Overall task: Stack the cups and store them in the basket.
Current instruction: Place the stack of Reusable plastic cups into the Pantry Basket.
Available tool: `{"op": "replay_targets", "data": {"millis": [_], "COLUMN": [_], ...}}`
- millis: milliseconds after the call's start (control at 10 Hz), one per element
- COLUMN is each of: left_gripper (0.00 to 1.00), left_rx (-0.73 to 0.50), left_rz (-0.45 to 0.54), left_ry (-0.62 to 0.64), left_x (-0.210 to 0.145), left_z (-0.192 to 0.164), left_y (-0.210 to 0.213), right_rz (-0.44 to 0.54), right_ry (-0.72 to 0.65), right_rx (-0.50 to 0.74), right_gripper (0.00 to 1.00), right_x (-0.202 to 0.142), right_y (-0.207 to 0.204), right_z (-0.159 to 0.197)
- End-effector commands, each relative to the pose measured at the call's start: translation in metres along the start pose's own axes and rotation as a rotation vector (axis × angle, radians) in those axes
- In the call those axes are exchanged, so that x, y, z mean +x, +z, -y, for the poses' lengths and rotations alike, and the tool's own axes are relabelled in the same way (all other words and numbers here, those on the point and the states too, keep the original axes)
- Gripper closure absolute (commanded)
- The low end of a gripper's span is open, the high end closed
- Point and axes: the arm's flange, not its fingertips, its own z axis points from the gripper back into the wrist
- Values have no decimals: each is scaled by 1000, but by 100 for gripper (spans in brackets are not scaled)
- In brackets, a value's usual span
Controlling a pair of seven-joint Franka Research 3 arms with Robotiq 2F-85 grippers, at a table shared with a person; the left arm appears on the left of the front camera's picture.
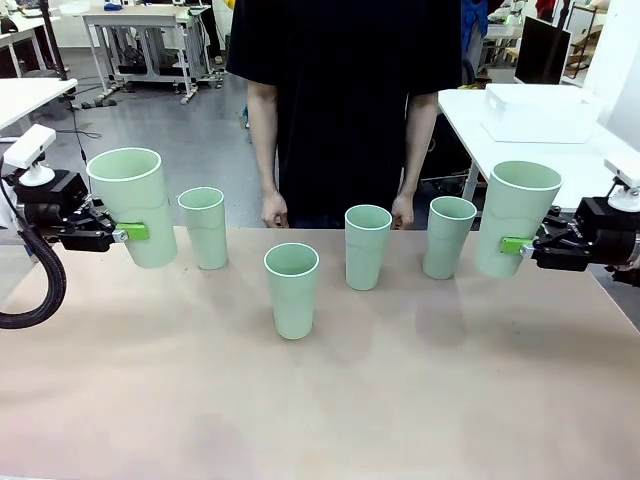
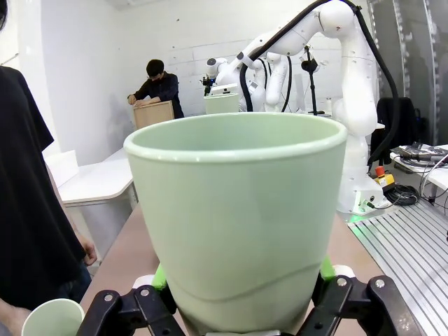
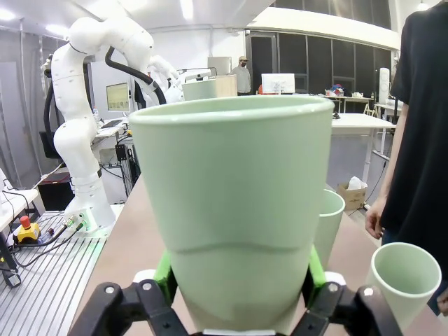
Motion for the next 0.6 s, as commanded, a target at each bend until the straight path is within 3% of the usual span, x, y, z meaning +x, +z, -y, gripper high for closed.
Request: {"op": "replay_targets", "data": {"millis": [0, 500], "left_gripper": [15, 15], "left_rx": [-2, -2], "left_rz": [4, 4], "left_ry": [-6, -6], "left_x": [3, 3], "left_z": [-1, -1], "left_y": [0, 0], "right_rz": [-3, -3], "right_ry": [9, 9], "right_rx": [-1, -1], "right_gripper": [16, 16], "right_x": [2, 2], "right_y": [-1, -1], "right_z": [0, 0]}}
